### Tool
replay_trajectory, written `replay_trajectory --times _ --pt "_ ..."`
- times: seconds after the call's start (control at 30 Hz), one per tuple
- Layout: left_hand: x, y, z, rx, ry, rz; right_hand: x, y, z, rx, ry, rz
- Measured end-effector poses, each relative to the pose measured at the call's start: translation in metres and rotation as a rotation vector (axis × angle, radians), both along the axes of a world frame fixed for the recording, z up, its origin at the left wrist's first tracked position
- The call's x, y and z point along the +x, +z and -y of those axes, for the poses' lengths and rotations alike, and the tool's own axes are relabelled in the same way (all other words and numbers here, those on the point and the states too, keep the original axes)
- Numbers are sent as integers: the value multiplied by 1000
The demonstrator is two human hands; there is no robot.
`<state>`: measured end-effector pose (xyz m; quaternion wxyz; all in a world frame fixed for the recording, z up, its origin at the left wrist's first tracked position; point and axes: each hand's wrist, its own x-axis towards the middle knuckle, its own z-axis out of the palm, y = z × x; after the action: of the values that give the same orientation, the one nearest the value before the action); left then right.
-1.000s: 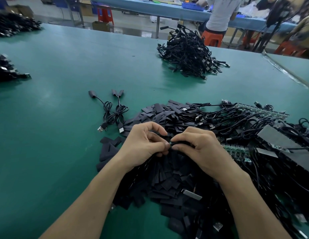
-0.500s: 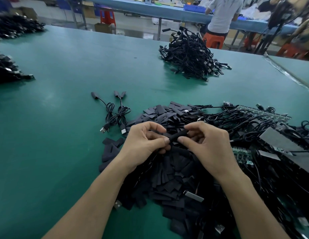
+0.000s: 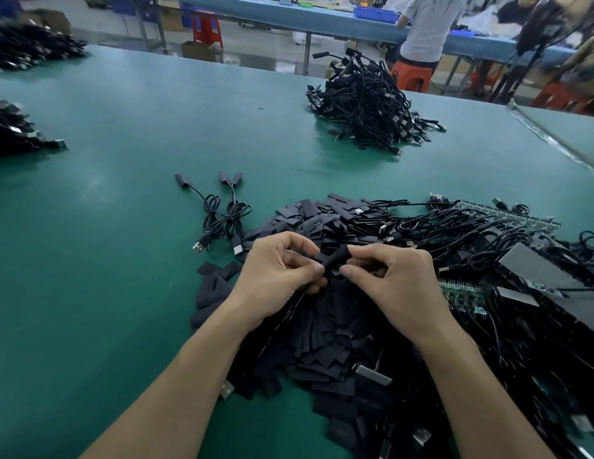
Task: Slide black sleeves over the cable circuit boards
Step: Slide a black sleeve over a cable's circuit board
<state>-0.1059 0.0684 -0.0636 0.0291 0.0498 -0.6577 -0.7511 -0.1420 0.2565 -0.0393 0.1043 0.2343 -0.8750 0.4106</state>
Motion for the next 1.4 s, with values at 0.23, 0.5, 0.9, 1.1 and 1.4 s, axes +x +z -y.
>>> replay_trajectory --times 0.23,0.5,0.9,1.1,1.4 --pt "2 6 -1 -17 33 -37 -1 11 -7 41 -89 -36" --pt "-37 42 40 -65 574 -138 -9 35 -58 409 -186 135" --pt "-90 20 93 -781 666 70 -3 30 -42 582 -151 145" --pt "-60 40 39 -924 584 -211 0 27 -31 598 -126 99" --pt "-13 39 -50 -126 -325 -185 -2 36 -27 -354 4 23"
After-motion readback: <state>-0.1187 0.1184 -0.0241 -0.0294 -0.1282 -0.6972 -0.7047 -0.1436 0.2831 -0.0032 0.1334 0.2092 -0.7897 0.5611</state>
